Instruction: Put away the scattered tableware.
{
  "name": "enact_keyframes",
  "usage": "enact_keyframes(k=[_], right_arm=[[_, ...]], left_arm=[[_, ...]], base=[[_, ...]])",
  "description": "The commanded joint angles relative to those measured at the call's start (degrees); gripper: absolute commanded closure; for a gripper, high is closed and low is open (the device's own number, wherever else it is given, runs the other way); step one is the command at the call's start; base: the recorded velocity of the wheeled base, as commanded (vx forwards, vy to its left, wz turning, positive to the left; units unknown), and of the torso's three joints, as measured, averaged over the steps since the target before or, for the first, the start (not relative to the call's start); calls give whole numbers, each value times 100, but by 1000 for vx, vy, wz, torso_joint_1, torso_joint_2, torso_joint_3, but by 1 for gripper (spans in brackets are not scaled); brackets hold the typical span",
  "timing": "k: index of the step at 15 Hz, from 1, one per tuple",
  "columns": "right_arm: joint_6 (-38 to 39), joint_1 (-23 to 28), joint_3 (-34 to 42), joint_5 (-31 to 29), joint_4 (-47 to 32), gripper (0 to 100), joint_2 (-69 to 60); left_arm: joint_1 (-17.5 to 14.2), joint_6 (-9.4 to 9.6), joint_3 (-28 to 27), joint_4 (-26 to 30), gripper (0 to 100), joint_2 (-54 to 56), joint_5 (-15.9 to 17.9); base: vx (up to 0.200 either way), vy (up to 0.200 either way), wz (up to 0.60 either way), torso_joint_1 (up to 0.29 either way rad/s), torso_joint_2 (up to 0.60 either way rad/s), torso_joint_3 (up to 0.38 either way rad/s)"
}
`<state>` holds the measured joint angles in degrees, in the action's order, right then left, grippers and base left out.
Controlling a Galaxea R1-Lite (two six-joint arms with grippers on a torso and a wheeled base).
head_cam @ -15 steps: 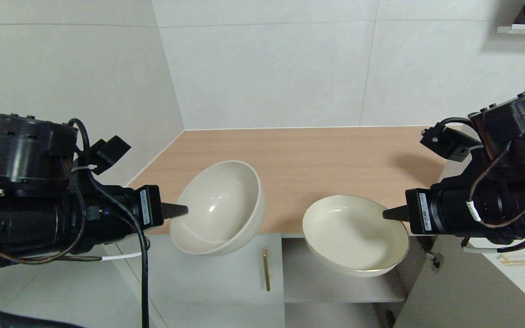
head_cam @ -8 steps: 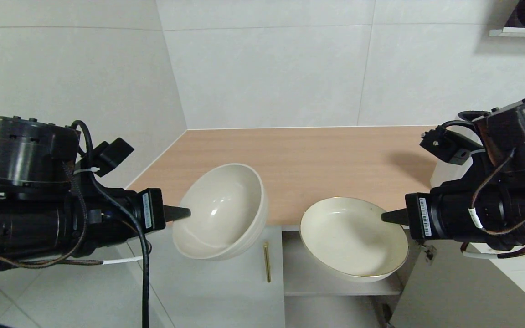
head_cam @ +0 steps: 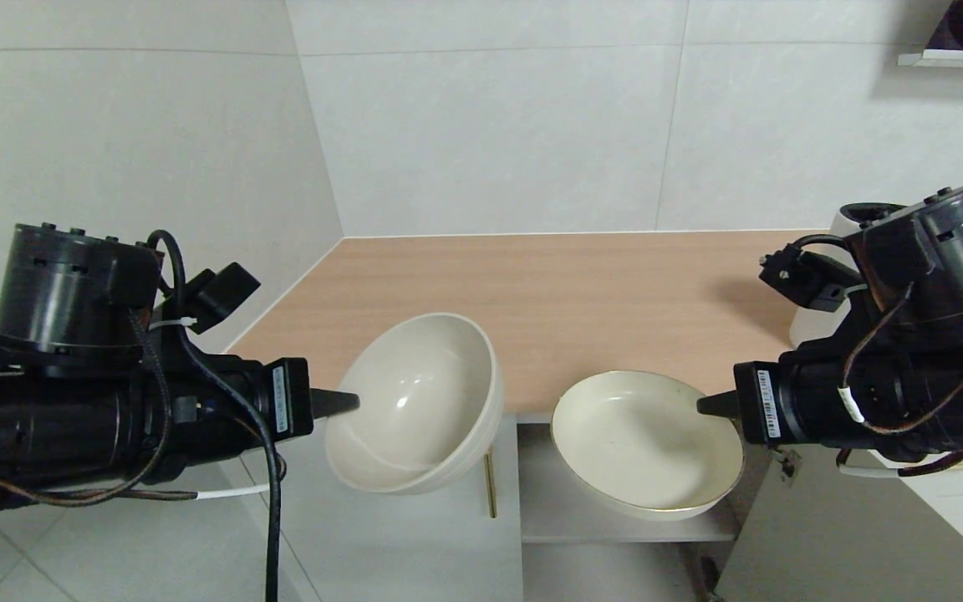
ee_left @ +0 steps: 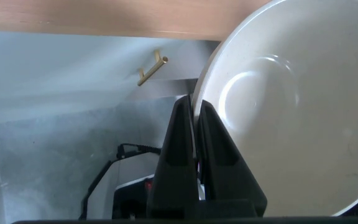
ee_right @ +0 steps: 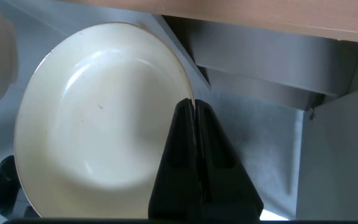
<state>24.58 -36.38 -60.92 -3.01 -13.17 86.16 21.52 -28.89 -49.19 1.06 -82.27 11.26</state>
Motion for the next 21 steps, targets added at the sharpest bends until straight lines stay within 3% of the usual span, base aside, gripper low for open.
enact_keyframes(k=[1, 21], right_arm=[[3, -1, 1, 2, -2, 100, 76], [3, 69, 10, -165, -2, 100, 331]], left_arm=[[2, -2, 6, -1, 100, -17, -10], [63, -2, 50, -9, 100, -25, -10]], base=[[0, 0, 0, 0, 0, 0], [0, 0, 0, -158, 426, 262]])
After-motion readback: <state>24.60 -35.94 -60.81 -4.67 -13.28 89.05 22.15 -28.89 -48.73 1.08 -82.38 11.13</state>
